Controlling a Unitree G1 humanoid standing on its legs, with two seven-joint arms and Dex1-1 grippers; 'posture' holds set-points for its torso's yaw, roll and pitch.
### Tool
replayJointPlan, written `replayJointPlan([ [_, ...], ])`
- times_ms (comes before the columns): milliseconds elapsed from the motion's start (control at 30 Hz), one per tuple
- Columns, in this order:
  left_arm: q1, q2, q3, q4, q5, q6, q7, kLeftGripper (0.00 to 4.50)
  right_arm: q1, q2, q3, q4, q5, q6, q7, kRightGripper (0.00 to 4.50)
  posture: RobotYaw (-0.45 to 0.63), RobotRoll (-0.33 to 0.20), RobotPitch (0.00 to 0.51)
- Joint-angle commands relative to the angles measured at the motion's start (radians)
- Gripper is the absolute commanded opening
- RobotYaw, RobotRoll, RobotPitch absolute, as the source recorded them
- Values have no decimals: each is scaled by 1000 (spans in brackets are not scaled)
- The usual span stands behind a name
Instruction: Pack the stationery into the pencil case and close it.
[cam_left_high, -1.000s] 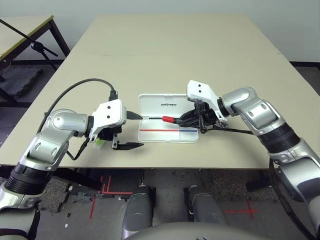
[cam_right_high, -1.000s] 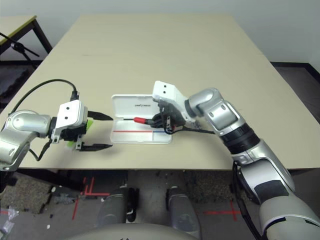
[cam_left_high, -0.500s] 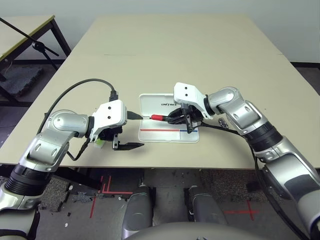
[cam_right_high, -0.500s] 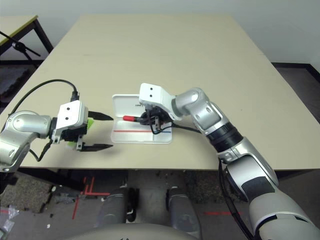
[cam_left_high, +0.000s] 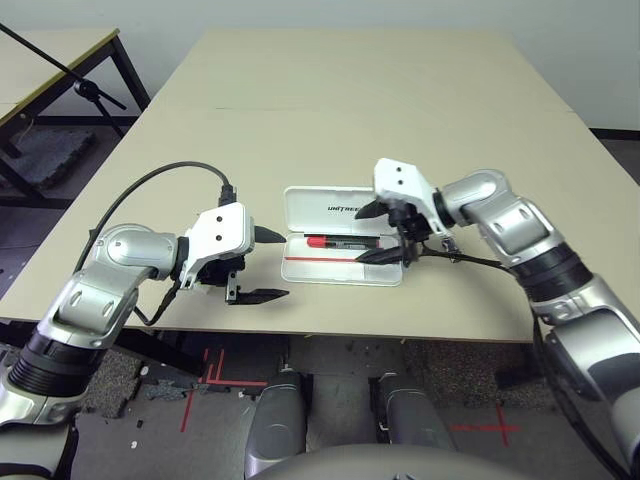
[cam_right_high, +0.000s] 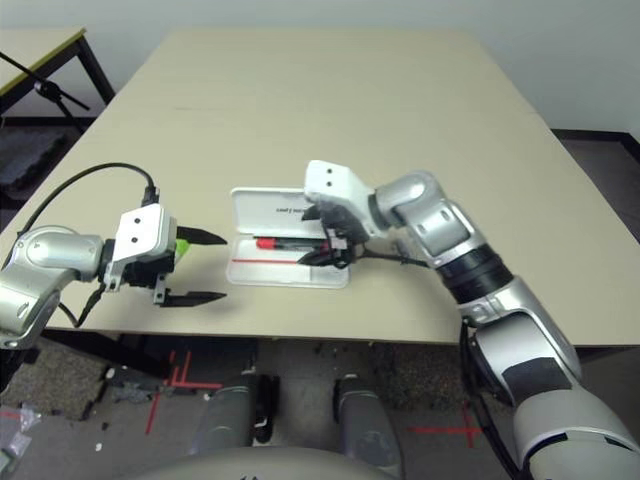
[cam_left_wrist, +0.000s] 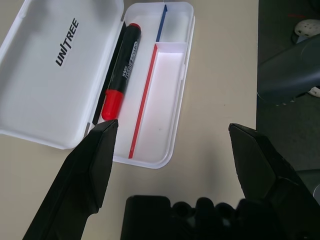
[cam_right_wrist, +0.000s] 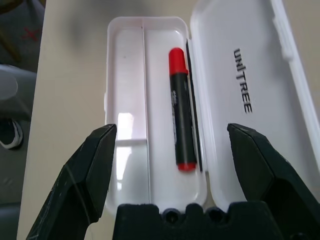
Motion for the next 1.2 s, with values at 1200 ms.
replayJointPlan([
  [1200,-36,-79,187,-60,-40,989,560,4500,168,-214,-122,-234,248,177,102,4462,58,0,96],
])
